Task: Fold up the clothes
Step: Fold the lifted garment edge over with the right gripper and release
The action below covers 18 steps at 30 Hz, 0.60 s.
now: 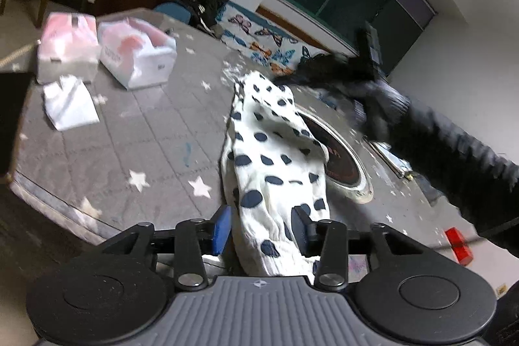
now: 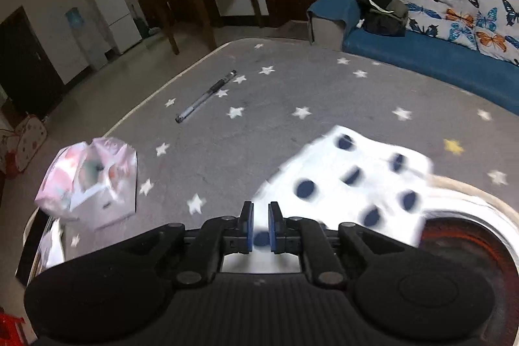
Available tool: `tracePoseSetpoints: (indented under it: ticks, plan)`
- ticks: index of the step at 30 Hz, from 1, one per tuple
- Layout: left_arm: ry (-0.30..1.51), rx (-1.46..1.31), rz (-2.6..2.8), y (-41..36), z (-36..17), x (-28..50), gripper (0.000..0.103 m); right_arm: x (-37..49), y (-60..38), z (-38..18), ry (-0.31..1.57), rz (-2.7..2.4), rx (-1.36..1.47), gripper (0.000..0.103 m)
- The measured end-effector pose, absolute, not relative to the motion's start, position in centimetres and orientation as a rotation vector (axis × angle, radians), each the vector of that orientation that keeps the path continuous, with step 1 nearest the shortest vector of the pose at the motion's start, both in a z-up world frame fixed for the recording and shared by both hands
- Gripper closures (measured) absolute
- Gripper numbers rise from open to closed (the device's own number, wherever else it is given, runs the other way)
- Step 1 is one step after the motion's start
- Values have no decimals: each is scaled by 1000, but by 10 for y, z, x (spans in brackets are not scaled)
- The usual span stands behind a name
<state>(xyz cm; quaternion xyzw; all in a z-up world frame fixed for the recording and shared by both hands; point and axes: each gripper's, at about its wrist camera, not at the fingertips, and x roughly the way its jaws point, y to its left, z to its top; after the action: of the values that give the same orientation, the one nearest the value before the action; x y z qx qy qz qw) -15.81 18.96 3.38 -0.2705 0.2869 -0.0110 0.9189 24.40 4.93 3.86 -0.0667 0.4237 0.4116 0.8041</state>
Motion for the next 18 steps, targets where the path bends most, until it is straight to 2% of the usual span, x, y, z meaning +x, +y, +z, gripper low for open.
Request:
tracePoseSetpoints:
  ticks: [7,11,12,18]
  plan:
    - [536,-523,-26,181,51,-149,61,214,-25,34,940,892,-187,94]
    - [530,-498,-82,165,55,-125,70,193,-50,22,948,956,-185,94]
    - [536,-487,-94,160,54,-118,74,189,-50,18,945,971,-193,94]
    - [661,-427,-57,151,28,-81,79,174,-46,-8,936,981,-289,94]
